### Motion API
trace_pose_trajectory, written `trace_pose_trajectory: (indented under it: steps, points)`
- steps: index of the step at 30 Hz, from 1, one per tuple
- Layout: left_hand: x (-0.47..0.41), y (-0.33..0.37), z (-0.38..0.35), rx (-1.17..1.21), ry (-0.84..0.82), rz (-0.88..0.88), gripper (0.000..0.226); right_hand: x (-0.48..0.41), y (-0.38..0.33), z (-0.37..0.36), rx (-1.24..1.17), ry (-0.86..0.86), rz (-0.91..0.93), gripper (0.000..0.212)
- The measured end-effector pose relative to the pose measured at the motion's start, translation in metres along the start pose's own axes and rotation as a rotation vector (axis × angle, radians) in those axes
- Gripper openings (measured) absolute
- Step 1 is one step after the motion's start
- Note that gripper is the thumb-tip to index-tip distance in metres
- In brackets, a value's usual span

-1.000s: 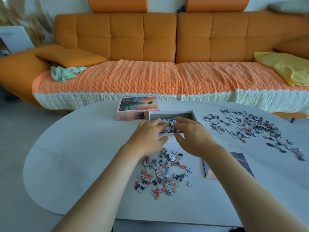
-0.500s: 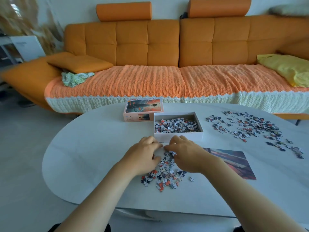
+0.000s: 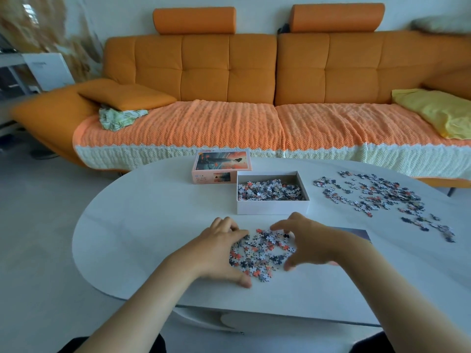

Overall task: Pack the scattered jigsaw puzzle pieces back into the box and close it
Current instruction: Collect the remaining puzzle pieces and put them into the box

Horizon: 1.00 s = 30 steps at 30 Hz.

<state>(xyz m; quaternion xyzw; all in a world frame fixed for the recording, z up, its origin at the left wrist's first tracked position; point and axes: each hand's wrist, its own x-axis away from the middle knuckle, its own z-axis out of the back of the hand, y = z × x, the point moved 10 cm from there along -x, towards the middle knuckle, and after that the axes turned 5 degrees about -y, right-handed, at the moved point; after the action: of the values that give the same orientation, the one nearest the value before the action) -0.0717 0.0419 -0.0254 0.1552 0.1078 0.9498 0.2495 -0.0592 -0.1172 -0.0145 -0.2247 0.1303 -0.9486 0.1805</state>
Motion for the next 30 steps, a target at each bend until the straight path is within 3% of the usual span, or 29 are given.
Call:
trace_pose_trajectory:
  steps: [7, 10, 13, 16, 25, 30]
  points:
    - [-0.015, -0.006, 0.008, 0.229, 0.099, -0.008, 0.081, -0.015, -0.005, 0.010, -0.099, 0.134, 0.001, 0.057]
    - [-0.017, -0.010, 0.009, 0.259, 0.068, 0.006, 0.084, -0.018, -0.008, 0.009, -0.080, 0.115, -0.021, 0.059]
    - [-0.015, -0.016, 0.008, 0.273, -0.003, 0.031, 0.092, -0.019, -0.013, 0.003, -0.011, 0.093, -0.040, 0.074]
    - [-0.014, -0.016, 0.009, 0.173, -0.006, 0.024, 0.076, -0.024, -0.027, 0.000, 0.059, 0.095, -0.006, 0.079]
    - [-0.022, -0.010, 0.024, 0.229, 0.153, 0.025, 0.023, -0.032, -0.031, 0.017, -0.053, 0.213, -0.025, 0.028]
    - [-0.031, -0.007, 0.031, 0.276, 0.199, 0.011, 0.013, -0.033, -0.025, 0.023, -0.107, 0.237, -0.029, 0.020]
